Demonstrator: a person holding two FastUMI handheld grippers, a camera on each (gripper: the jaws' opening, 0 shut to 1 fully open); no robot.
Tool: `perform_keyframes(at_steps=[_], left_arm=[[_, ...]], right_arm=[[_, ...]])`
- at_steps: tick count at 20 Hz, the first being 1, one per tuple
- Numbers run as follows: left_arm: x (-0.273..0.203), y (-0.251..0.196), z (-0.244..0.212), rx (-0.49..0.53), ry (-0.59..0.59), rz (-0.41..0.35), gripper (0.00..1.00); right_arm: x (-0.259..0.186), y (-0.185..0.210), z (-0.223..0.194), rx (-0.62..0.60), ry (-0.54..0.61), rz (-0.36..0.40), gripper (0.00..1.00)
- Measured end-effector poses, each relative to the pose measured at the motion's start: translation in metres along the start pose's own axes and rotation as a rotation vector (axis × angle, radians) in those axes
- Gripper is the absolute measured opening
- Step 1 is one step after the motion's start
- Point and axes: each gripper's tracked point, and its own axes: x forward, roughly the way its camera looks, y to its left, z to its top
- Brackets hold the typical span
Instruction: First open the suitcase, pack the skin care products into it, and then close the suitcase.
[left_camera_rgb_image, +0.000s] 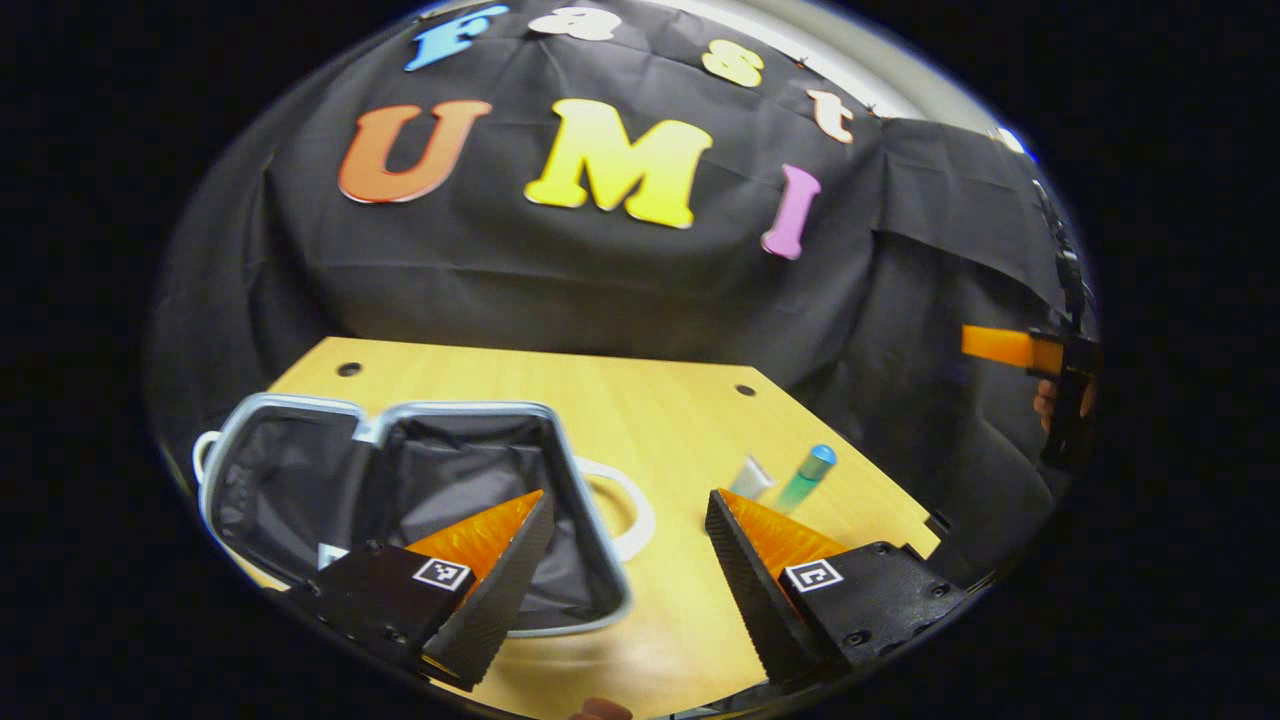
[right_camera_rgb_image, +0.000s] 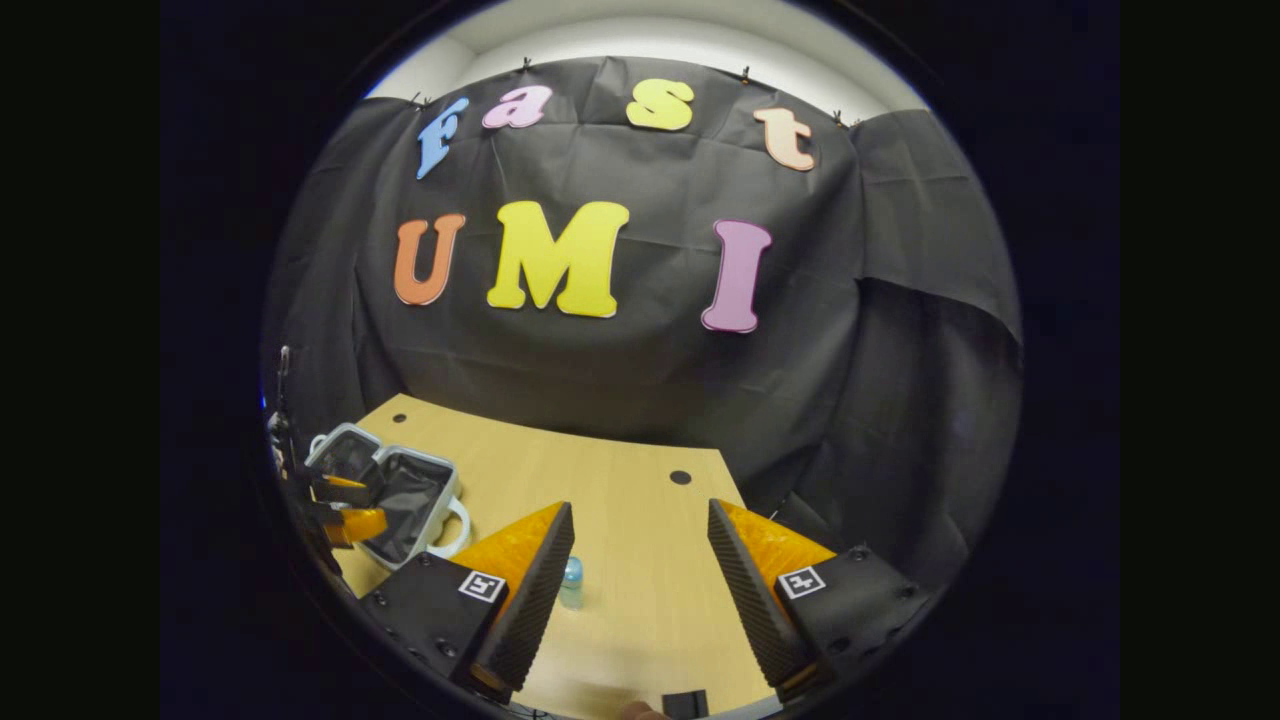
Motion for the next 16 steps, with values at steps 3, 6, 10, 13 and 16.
perform_keyframes(at_steps=[3, 6, 10, 13, 16], left_arm=[[0.033, -0.027, -0.015, 0.016, 0.040, -0.028, 0.98], [0.070, -0.048, -0.042, 0.023, 0.081, -0.037, 0.98], [0.122, -0.064, -0.073, 0.047, 0.142, -0.029, 0.98], [0.155, -0.061, -0.086, 0.067, 0.172, 0.013, 0.96], [0.172, -0.053, -0.090, 0.059, 0.188, 0.059, 0.84]], right_arm=[[0.010, -0.022, -0.017, -0.014, 0.035, 0.004, 0.80], [0.021, -0.042, -0.035, -0.034, 0.071, 0.008, 0.80], [0.035, -0.063, -0.055, -0.064, 0.110, 0.016, 0.80], [0.043, -0.075, -0.067, -0.064, 0.138, 0.014, 0.80], [0.048, -0.083, -0.076, -0.052, 0.155, 0.013, 0.80]])
